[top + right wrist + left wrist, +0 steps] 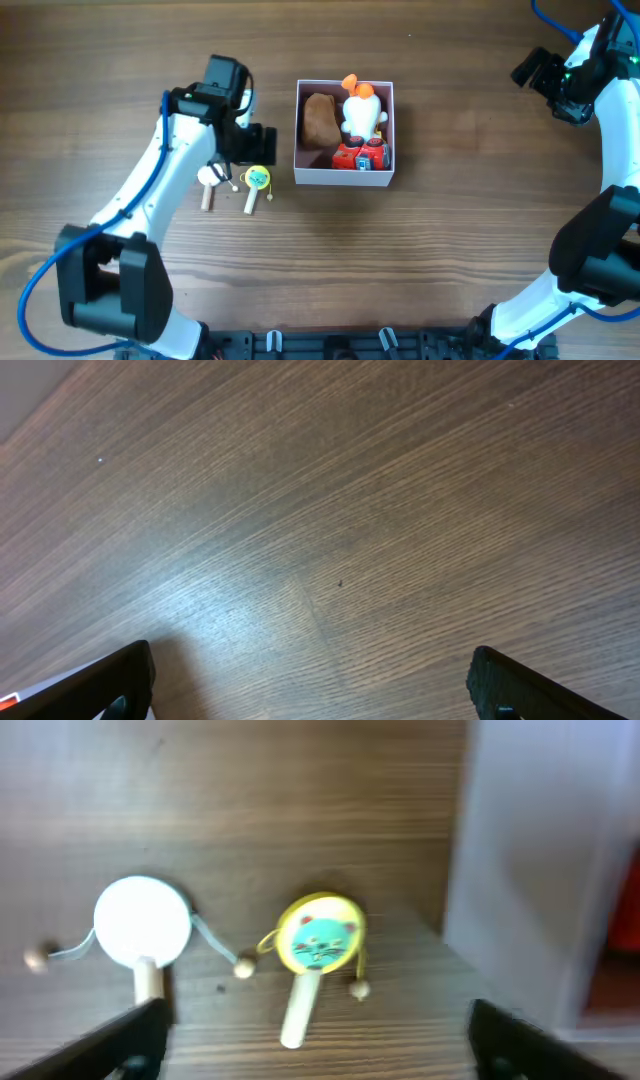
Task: Pack container
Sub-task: 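Lower left gripper onto the pig-face rattle handle and grasp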
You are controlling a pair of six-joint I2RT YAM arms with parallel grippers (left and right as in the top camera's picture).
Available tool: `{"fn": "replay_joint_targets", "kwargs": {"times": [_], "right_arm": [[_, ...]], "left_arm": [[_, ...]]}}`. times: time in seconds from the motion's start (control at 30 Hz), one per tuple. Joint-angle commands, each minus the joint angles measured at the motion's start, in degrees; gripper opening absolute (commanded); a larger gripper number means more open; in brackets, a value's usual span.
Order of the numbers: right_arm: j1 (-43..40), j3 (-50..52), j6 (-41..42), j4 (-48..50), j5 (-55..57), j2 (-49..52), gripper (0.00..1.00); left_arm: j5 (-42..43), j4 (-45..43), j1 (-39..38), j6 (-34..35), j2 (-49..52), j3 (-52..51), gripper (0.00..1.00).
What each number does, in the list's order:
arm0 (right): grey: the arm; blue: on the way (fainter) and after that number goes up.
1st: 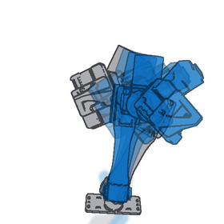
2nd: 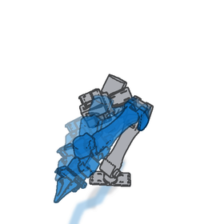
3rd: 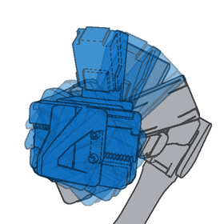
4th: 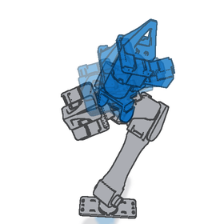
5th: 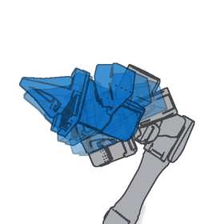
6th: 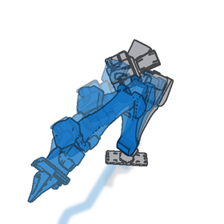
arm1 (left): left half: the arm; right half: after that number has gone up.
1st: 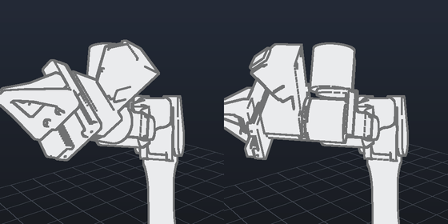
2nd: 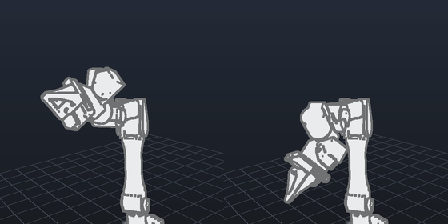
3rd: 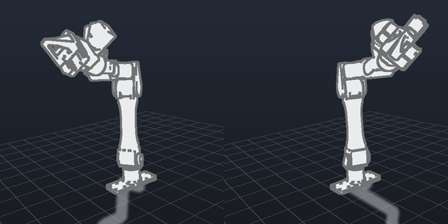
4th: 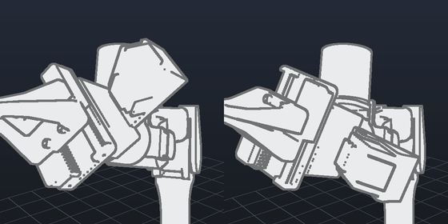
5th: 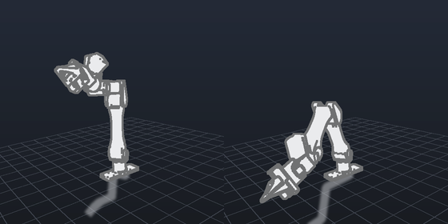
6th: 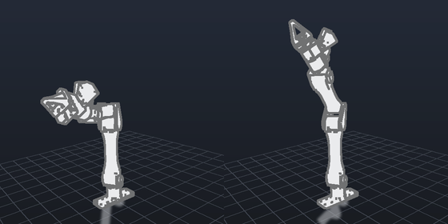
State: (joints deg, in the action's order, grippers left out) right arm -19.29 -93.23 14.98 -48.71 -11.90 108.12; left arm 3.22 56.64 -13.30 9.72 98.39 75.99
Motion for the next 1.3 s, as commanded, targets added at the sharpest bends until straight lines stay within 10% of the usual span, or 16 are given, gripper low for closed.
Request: {"fn": "replay_joint_targets", "kwargs": {"times": [0.0, 0.3, 0.8, 1.1, 1.27], "right_arm": [[0.1, 0.2, 0.4, 0.3, -0.7, 0.8, 1.0], [0.1, 0.2, 0.4, 0.3, -0.7, 0.8, 1.0], [0.1, 0.2, 0.4, 0.3, -0.7, 0.8, 1.0], [0.1, 0.2, 0.4, 0.3, -0.7, 0.8, 1.0], [0.1, 0.2, 0.4, 0.3, -0.7, 0.8, 1.0]], "left_arm": [[1.5, 1.1, 5.0, 11.1, 1.9, -3.4, 0.87], [0.5, -1.2, 11.2, 1.4, 1.9, -10.9, 0.83], [-1.3, -14.4, 15.7, -5.3, 1.9, -20.9, 0.45], [2.5, -15.9, 15.7, -17.1, 1.9, -22.8, 0.38], [2.5, -17.5, 15.7, -18.5, 1.9, -23.8, 0.13]]}}
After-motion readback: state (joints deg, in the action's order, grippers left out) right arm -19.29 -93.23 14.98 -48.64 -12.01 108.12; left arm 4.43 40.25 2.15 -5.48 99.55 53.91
